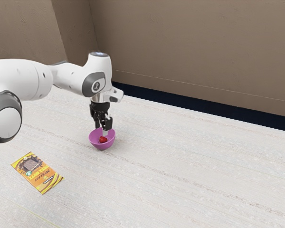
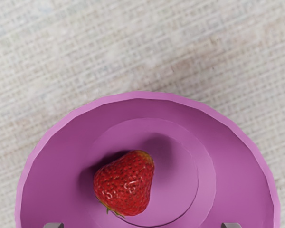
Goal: Take strawberry from the bowl
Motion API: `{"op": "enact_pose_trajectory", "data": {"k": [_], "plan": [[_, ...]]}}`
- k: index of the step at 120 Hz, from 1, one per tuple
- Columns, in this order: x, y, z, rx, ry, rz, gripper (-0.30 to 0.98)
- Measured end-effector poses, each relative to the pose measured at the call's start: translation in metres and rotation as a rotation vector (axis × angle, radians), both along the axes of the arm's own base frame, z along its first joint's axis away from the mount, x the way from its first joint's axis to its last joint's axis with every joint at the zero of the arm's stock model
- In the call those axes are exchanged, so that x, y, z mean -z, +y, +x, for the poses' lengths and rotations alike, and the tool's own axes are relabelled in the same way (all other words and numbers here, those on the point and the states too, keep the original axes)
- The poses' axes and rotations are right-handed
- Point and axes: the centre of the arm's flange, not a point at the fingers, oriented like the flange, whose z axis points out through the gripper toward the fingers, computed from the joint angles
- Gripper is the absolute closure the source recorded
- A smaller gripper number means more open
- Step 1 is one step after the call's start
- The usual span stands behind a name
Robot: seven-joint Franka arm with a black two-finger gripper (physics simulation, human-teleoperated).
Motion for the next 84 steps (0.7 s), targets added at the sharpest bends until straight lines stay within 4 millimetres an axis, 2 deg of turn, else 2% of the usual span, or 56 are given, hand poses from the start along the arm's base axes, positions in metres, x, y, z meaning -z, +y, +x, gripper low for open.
{"op": "enact_pose_trajectory", "data": {"k": [17, 46, 84], "plan": [[0.006, -0.002, 0.001, 0.055, -0.005, -0.001, 0.29], [0.028, -0.003, -0.003, 0.121, 0.003, -0.011, 0.29], [0.041, -0.004, -0.007, 0.172, 0.004, -0.020, 0.28]]}}
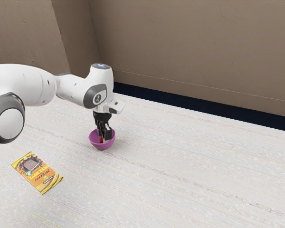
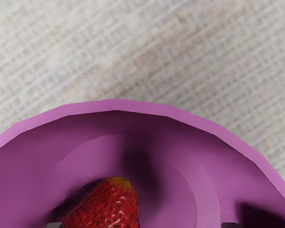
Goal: Take strawberry from the bowl
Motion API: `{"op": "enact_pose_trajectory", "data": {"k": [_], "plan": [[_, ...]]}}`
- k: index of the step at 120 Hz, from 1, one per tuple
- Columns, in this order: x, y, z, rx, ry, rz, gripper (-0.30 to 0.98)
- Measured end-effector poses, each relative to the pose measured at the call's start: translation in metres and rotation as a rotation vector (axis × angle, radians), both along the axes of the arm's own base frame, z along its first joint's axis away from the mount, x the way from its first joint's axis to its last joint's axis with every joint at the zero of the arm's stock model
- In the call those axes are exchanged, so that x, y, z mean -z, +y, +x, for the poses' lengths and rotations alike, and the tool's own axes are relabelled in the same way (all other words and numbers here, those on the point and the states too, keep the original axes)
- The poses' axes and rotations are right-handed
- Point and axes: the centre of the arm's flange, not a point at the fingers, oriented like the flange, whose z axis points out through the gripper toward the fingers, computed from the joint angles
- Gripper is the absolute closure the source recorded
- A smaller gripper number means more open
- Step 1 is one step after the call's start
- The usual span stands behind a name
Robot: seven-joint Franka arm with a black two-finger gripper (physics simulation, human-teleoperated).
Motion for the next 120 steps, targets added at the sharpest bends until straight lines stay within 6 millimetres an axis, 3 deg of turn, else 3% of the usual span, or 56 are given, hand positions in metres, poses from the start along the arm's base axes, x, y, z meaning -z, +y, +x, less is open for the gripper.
{"op": "enact_pose_trajectory", "data": {"k": [120], "plan": [[0.0035, 0.0060, -0.0019, 0.009, -0.025, -0.051, 0.43]]}}
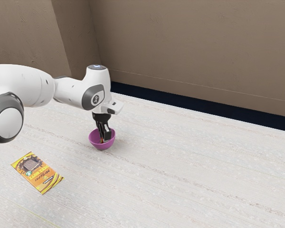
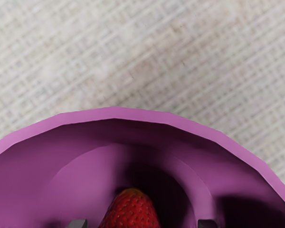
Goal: Take strawberry from the bowl
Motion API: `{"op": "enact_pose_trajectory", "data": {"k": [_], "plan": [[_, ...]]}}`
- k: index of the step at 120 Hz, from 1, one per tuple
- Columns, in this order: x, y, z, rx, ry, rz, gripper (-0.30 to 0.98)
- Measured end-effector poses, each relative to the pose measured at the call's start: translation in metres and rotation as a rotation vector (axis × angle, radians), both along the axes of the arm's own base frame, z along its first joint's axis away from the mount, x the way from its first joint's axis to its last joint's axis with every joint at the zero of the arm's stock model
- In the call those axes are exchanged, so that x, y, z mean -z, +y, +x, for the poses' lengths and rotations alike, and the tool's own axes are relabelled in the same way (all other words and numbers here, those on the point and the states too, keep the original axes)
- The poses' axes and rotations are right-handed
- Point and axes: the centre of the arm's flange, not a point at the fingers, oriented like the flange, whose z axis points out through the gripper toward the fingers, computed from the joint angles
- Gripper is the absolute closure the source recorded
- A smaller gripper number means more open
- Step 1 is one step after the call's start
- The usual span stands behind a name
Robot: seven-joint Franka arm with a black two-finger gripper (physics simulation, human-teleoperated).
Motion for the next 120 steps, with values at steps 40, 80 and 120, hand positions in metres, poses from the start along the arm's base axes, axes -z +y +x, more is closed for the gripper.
{"op": "enact_pose_trajectory", "data": {"k": [40, 80, 120], "plan": [[0.0001, 0.0000, -0.0021, 0.000, 0.003, 0.000, 0.51], [0.0025, 0.0007, -0.0036, -0.008, 0.006, -0.004, 0.60], [-0.0056, 0.0014, -0.0021, -0.019, -0.013, 0.002, 0.67]]}}
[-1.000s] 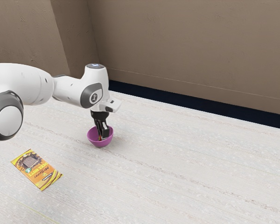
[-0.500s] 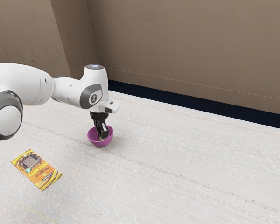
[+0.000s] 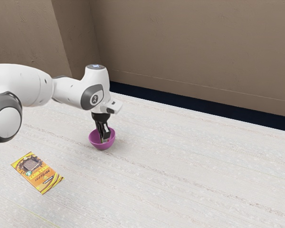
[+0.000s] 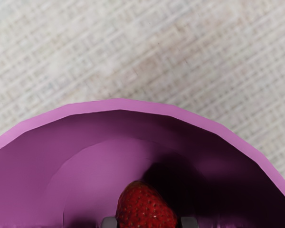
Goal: Take strawberry from the bowl
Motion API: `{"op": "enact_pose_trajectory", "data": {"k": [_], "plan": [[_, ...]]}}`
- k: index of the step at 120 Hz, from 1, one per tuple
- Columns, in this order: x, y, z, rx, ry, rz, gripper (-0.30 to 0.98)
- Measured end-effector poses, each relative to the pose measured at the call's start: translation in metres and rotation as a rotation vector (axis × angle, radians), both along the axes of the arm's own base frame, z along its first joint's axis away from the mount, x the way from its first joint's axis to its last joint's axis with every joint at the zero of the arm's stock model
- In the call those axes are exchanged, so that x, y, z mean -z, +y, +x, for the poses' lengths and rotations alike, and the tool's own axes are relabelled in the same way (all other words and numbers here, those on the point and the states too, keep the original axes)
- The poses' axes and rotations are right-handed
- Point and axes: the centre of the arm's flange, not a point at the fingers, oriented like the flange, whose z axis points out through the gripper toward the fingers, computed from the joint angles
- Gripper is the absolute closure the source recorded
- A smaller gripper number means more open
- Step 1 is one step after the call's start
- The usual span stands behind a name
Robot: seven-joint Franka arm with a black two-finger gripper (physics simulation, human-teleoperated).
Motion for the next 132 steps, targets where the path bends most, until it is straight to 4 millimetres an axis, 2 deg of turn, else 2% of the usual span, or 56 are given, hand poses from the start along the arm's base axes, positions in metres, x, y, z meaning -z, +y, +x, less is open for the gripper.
{"op": "enact_pose_trajectory", "data": {"k": [13, 27, 38, 48, 55, 64, 74, 83, 111, 117, 121, 126, 132], "plan": [[-0.019, 0.000, -0.003, -0.004, -0.021, 0.005, 0.69], [-0.060, -0.009, -0.019, 0.001, -0.058, 0.013, 0.70], [-0.094, -0.043, -0.026, 0.041, -0.100, 0.016, 0.71], [-0.108, -0.087, -0.027, 0.091, -0.128, 0.005, 0.71], [-0.111, -0.114, -0.024, 0.116, -0.148, -0.011, 0.71], [-0.101, -0.142, -0.016, 0.137, -0.157, -0.031, 0.72], [-0.082, -0.162, -0.010, 0.147, -0.155, -0.048, 0.72], [-0.076, -0.171, -0.009, 0.146, -0.161, -0.055, 0.72], [-0.081, -0.181, -0.009, 0.134, -0.183, -0.079, 0.28], [-0.107, -0.177, -0.012, 0.117, -0.213, -0.082, 0.22], [-0.139, -0.170, -0.016, 0.094, -0.243, -0.083, 0.19], [-0.187, -0.147, -0.025, 0.032, -0.280, -0.088, 0.15], [-0.246, -0.105, -0.042, -0.072, -0.312, -0.101, 0.12]]}}
